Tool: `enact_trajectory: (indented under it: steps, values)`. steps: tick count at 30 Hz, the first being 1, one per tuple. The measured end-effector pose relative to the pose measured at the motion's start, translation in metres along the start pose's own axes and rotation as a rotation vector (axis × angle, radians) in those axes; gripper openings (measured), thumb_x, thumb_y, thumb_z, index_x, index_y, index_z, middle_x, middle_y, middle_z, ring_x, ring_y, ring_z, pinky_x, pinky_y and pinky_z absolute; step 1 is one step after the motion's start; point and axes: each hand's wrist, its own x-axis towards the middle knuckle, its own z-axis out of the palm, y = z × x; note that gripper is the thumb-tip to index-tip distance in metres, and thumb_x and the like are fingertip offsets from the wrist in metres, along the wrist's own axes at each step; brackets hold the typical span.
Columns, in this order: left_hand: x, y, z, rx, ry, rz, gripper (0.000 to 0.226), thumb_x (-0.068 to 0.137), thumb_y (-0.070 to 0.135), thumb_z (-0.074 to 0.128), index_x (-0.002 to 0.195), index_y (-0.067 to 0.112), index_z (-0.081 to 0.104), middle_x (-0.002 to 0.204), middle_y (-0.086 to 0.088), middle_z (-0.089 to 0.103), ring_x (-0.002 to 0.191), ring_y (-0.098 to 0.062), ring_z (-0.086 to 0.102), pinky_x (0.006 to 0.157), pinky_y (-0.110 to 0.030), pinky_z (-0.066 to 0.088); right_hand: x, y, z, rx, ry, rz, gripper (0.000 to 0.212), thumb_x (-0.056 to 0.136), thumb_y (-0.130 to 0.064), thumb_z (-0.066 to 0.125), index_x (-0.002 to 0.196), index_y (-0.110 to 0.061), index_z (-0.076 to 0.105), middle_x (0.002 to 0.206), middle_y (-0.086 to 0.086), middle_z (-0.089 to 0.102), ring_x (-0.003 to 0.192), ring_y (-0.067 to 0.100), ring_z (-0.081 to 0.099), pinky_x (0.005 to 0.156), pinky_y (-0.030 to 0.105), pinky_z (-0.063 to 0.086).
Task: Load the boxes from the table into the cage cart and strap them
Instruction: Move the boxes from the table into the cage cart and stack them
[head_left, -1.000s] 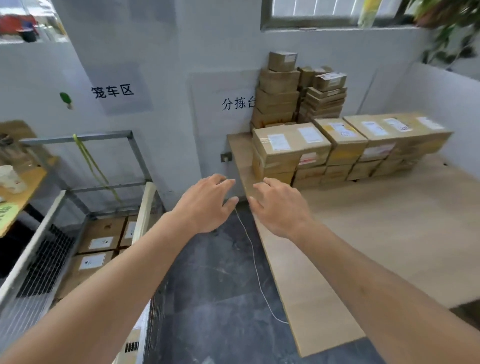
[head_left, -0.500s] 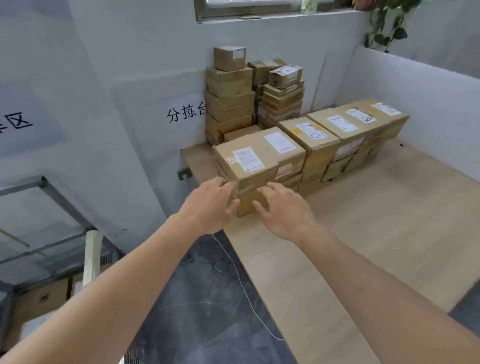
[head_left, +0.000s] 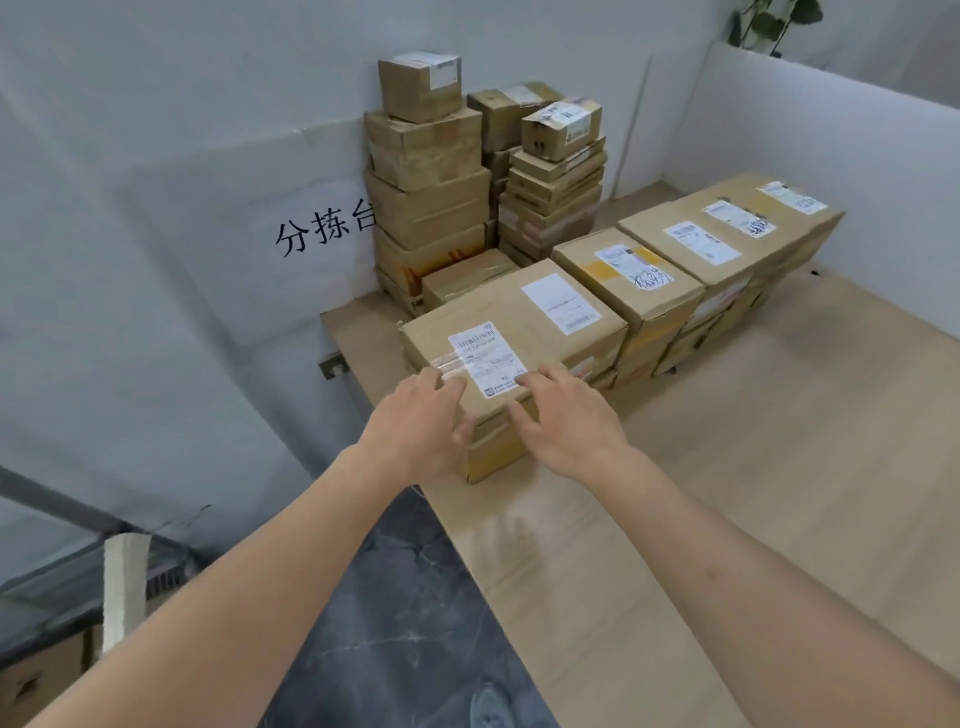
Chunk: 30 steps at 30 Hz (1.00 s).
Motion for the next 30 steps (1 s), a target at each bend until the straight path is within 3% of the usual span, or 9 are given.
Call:
enact_trajectory:
  steps: [6, 11, 14, 17, 20, 25, 30]
  values:
    - [0.034, -0.006, 0.021, -0.073, 0.009, -0.128, 0.055, 0.105, 0.045, 0.046, 0.153, 0.02, 0.037, 0.15, -0.015, 0.033, 0.127, -0.033, 0.049, 0.099, -0.046, 0.051, 0.049, 0.018, 0.012, 0.007, -0.011, 0.032, 0.049, 0.107, -0.044, 0.044, 0.148, -0.019, 0.051, 0.156, 0.01, 0.042, 0.141, 0.028, 0.043, 0.113, 0.042, 0.036]
    - [0.046, -0.016, 0.028, -0.102, -0.083, -0.194, 0.062, 0.107, 0.049, 0.04, 0.161, 0.025, 0.022, 0.162, -0.025, 0.019, 0.139, -0.042, 0.041, 0.104, -0.05, 0.049, 0.063, 0.024, 0.019, 0.036, -0.042, 0.088, 0.044, 0.106, -0.044, 0.042, 0.141, -0.02, 0.055, 0.143, 0.01, 0.048, 0.127, 0.034, 0.047, 0.104, 0.044, 0.044]
    - [0.047, -0.023, 0.035, -0.129, -0.12, -0.178, 0.065, 0.108, 0.05, 0.037, 0.164, 0.024, 0.014, 0.156, -0.027, 0.029, 0.138, -0.042, 0.043, 0.106, -0.049, 0.047, 0.067, 0.024, 0.023, 0.03, -0.022, 0.125, 0.042, 0.106, -0.043, 0.044, 0.14, -0.022, 0.053, 0.139, 0.011, 0.048, 0.122, 0.035, 0.046, 0.101, 0.042, 0.043]
    - [0.045, -0.031, 0.039, -0.207, -0.148, -0.153, 0.066, 0.109, 0.05, 0.035, 0.164, 0.023, 0.011, 0.143, -0.02, 0.045, 0.122, -0.034, 0.053, 0.094, -0.04, 0.048, 0.068, 0.019, 0.025, 0.073, -0.026, 0.16, 0.044, 0.105, -0.044, 0.048, 0.145, -0.027, 0.047, 0.138, 0.01, 0.046, 0.123, 0.035, 0.048, 0.1, 0.043, 0.045]
    - [0.039, -0.039, 0.041, -0.297, -0.167, -0.136, 0.069, 0.109, 0.049, 0.037, 0.164, 0.023, 0.006, 0.146, -0.016, 0.04, 0.114, -0.029, 0.057, 0.088, -0.035, 0.046, 0.064, 0.014, 0.03, 0.147, -0.069, 0.16, 0.061, 0.103, -0.046, 0.051, 0.159, -0.036, 0.027, 0.139, 0.01, 0.046, 0.128, 0.035, 0.048, 0.104, 0.047, 0.046]
    - [0.036, -0.058, 0.049, -0.387, -0.166, -0.131, 0.076, 0.107, 0.055, 0.038, 0.163, 0.033, -0.007, 0.154, -0.015, 0.033, 0.125, -0.03, 0.053, 0.104, -0.043, 0.048, 0.063, 0.01, 0.045, 0.263, -0.151, 0.186, 0.07, 0.104, -0.052, 0.047, 0.162, -0.04, 0.011, 0.137, 0.008, 0.047, 0.124, 0.03, 0.053, 0.105, 0.048, 0.047]
    - [0.03, -0.067, 0.049, -0.511, -0.149, -0.144, 0.084, 0.105, 0.05, 0.051, 0.165, 0.03, -0.004, 0.156, -0.01, 0.037, 0.134, -0.024, 0.047, 0.11, -0.034, 0.039, 0.065, -0.002, 0.051, 0.361, -0.179, 0.096, 0.074, 0.106, -0.039, 0.05, 0.165, -0.031, 0.007, 0.142, 0.006, 0.047, 0.113, 0.019, 0.049, 0.099, 0.037, 0.045]
